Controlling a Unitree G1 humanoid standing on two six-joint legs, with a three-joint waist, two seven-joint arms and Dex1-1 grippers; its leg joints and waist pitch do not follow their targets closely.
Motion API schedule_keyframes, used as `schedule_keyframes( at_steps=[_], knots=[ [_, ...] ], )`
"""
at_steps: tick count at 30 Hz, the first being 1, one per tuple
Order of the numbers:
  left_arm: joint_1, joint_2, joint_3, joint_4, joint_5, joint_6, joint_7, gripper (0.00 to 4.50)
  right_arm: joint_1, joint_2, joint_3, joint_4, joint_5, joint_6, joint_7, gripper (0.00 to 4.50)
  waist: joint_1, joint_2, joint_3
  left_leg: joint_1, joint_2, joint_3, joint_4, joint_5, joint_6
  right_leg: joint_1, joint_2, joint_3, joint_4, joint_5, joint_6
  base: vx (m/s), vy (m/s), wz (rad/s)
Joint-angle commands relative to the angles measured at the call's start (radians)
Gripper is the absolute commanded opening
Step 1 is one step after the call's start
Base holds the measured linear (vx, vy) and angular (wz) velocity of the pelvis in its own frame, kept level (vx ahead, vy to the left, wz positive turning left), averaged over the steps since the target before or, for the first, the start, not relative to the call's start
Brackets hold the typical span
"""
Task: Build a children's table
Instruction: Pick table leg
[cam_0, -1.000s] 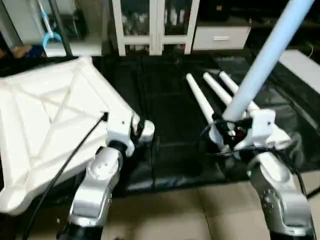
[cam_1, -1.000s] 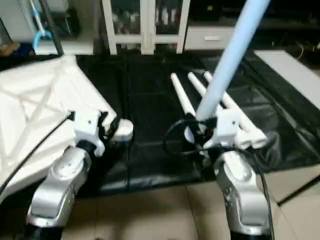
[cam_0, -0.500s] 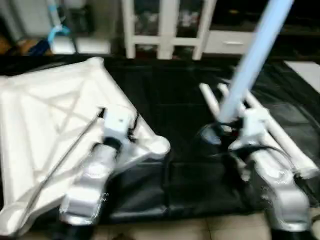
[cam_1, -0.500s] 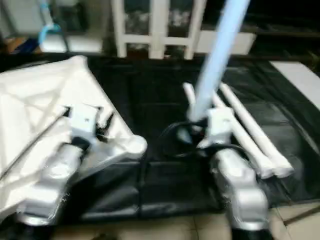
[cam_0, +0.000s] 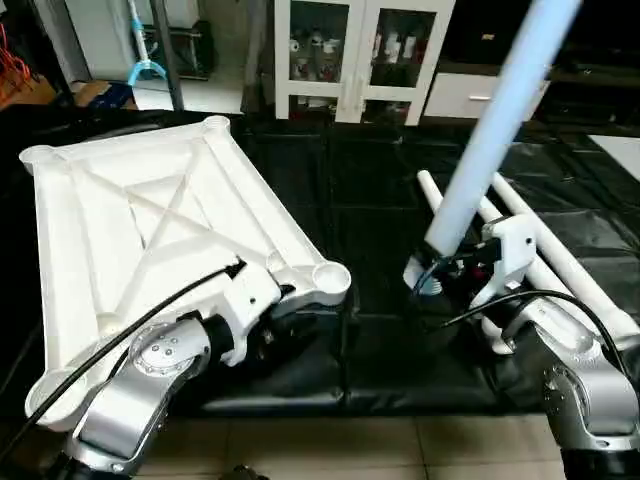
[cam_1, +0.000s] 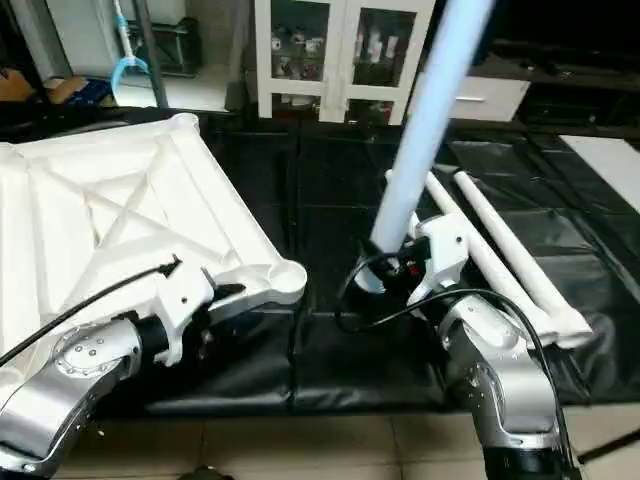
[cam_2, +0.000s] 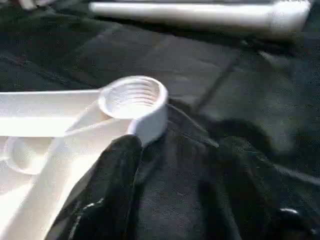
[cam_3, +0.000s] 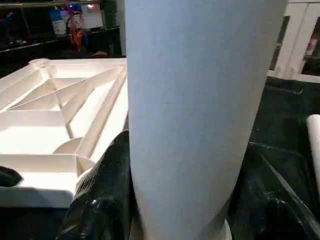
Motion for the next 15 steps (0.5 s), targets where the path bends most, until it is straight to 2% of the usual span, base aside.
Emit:
schedule_keyframes(
  at_steps=[1, 2, 3, 4, 5, 6, 7, 8, 9, 10, 11, 12, 13, 14, 15],
  knots=[
    [-0.044, 0.001, -0.022, 0.074, 0.065, -0.025, 0.022, 3.11, -0.042, -0.023, -0.016, 0.023, 0.008, -0.034, 0.007, 1.90, -0.013, 0.000, -0.043, 0.041, 0.077, -0.040, -0.106, -0.615, -0.152, -0.019, -0.065, 0.024, -0.109, -0.428, -0.131, -0.065, 0.035, -0.11],
    [-0.044, 0.001, -0.022, 0.074, 0.065, -0.025, 0.022, 3.11, -0.042, -0.023, -0.016, 0.023, 0.008, -0.034, 0.007, 1.90, -0.016, -0.004, -0.042, 0.041, 0.077, -0.038, -0.106, -0.620, -0.150, -0.022, -0.064, 0.024, -0.112, -0.436, -0.127, -0.062, 0.035, -0.07],
    [-0.060, -0.007, -0.018, 0.101, 0.076, -0.040, 0.040, 3.11, -0.049, -0.025, -0.020, 0.027, 0.011, -0.034, 0.007, 1.90, -0.019, -0.002, -0.043, 0.048, 0.076, -0.037, -0.105, -0.632, -0.152, -0.027, -0.066, 0.023, -0.114, -0.443, -0.127, 0.000, 0.000, 0.00],
    [-0.075, -0.019, -0.006, 0.119, 0.069, -0.053, 0.059, 3.11, -0.054, -0.026, -0.024, 0.025, 0.017, -0.033, 0.006, 1.90, -0.025, -0.004, -0.044, 0.048, 0.077, -0.037, -0.104, -0.635, -0.151, -0.025, -0.067, 0.021, -0.115, -0.435, -0.131, -0.054, 0.039, -0.08],
    [-0.077, -0.024, -0.001, 0.121, 0.066, -0.055, 0.065, 3.11, -0.054, -0.026, -0.025, 0.024, 0.018, -0.032, 0.006, 1.90, -0.028, -0.004, -0.045, 0.039, 0.078, -0.039, -0.110, -0.629, -0.150, -0.017, -0.067, 0.016, -0.112, -0.416, -0.133, -0.042, 0.051, -0.14],
    [-0.101, -0.083, 0.069, 0.137, 0.022, -0.088, 0.145, 3.11, -0.052, -0.021, -0.032, 0.008, 0.022, -0.030, -0.005, 1.90, -0.028, 0.011, -0.046, 0.039, 0.078, -0.041, -0.113, -0.640, -0.157, -0.016, -0.065, 0.014, -0.108, -0.399, -0.135, -0.060, 0.084, -0.22],
    [-0.109, -0.104, 0.095, 0.140, 0.009, -0.102, 0.177, 3.11, -0.049, -0.019, -0.035, 0.003, 0.019, -0.032, -0.009, 1.90, -0.034, 0.005, -0.047, 0.040, 0.080, -0.040, -0.117, -0.673, -0.167, -0.017, -0.058, 0.007, -0.106, -0.362, -0.140, -0.038, 0.063, -0.17],
    [-0.112, -0.116, 0.109, 0.138, -0.001, -0.091, 0.193, 3.11, -0.045, -0.016, -0.037, 0.000, 0.012, -0.033, -0.019, 1.90, -0.032, 0.003, -0.049, 0.045, 0.081, -0.039, -0.118, -0.682, -0.167, -0.018, -0.058, 0.006, -0.109, -0.351, -0.141, -0.036, 0.057, -0.12],
    [-0.115, -0.142, 0.137, 0.134, 0.002, -0.078, 0.250, 3.11, -0.034, -0.004, -0.044, -0.011, 0.000, -0.033, -0.050, 1.90, -0.031, 0.006, -0.048, 0.049, 0.079, -0.038, -0.116, -0.690, -0.164, -0.023, -0.061, 0.007, -0.110, -0.341, -0.144, 0.000, 0.000, 0.00],
    [-0.112, -0.175, 0.169, 0.126, -0.015, -0.066, 0.294, 3.11, -0.019, 0.014, -0.053, -0.027, -0.006, -0.028, -0.086, 1.90, -0.036, 0.005, -0.046, 0.044, 0.078, -0.040, -0.119, -0.700, -0.167, -0.019, -0.059, 0.003, -0.111, -0.341, -0.138, 0.000, 0.000, 0.00],
    [-0.112, -0.175, 0.169, 0.126, -0.015, -0.066, 0.294, 3.11, -0.019, 0.014, -0.053, -0.027, -0.006, -0.028, -0.086, 1.90, -0.037, 0.000, -0.046, 0.046, 0.077, -0.036, -0.116, -0.699, -0.162, -0.024, -0.063, 0.005, -0.117, -0.362, -0.133, 0.000, 0.000, 0.00],
    [-0.105, -0.212, 0.203, 0.116, -0.034, -0.064, 0.334, 3.11, -0.002, 0.034, -0.061, -0.048, -0.002, -0.015, -0.115, 1.90, -0.038, -0.001, -0.046, 0.048, 0.077, -0.035, -0.114, -0.699, -0.157, -0.026, -0.065, 0.006, -0.121, -0.380, -0.130, 0.000, 0.000, 0.00],
    [-0.080, -0.263, 0.242, 0.097, -0.035, -0.075, 0.405, 3.11, 0.047, 0.065, -0.060, -0.094, -0.003, 0.000, -0.160, 1.90, -0.041, 0.000, -0.046, 0.045, 0.077, -0.035, -0.112, -0.687, -0.153, -0.025, -0.067, 0.009, -0.124, -0.382, -0.130, 0.000, 0.000, 0.00],
    [-0.061, -0.273, 0.240, 0.083, -0.022, -0.089, 0.423, 3.11, 0.074, 0.074, -0.053, -0.114, -0.006, -0.001, -0.171, 1.90, -0.039, 0.006, -0.045, 0.046, 0.078, -0.036, -0.113, -0.686, -0.149, -0.025, -0.067, 0.008, -0.127, -0.385, -0.126, 0.000, 0.000, 0.00],
    [-0.059, -0.273, 0.240, 0.082, -0.021, -0.090, 0.424, 3.11, 0.076, 0.075, -0.053, -0.116, -0.006, -0.001, -0.172, 1.90, -0.041, 0.002, -0.046, 0.043, 0.078, -0.037, -0.114, -0.682, -0.146, -0.024, -0.066, 0.008, -0.129, -0.382, -0.121, 0.000, 0.000, 0.00]
  ],
)
